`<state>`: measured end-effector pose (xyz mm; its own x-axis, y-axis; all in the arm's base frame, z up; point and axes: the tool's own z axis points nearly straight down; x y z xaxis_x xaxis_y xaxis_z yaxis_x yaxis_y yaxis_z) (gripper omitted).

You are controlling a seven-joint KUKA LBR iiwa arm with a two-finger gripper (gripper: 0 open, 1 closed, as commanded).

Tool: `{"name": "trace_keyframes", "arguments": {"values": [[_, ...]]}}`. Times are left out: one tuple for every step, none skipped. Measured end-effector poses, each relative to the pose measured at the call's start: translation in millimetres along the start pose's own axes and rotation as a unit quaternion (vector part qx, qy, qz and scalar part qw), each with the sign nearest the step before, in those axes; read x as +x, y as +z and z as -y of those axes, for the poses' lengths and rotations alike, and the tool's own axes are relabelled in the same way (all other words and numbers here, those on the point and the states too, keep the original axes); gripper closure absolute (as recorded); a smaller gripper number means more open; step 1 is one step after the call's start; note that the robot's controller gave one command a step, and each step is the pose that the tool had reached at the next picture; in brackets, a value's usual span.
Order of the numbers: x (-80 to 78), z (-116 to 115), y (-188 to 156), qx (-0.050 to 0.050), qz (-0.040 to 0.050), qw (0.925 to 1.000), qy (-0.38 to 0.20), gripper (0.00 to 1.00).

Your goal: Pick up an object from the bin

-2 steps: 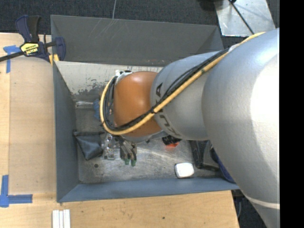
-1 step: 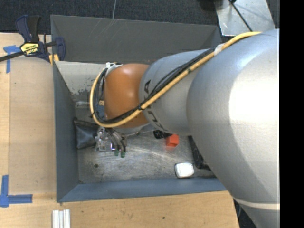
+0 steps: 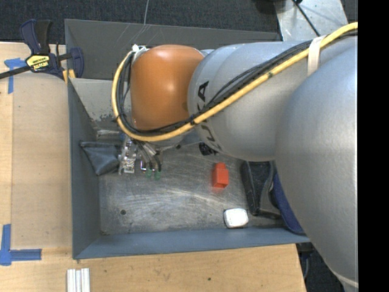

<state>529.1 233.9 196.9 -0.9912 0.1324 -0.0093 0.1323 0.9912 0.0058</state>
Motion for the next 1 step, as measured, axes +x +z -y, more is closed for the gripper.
{"name": "trace_keyframes", "arguments": {"values": [[4.4, 3.9, -66.5, 0.0, -0.0002, 1.0, 0.008, 1.0]]}}
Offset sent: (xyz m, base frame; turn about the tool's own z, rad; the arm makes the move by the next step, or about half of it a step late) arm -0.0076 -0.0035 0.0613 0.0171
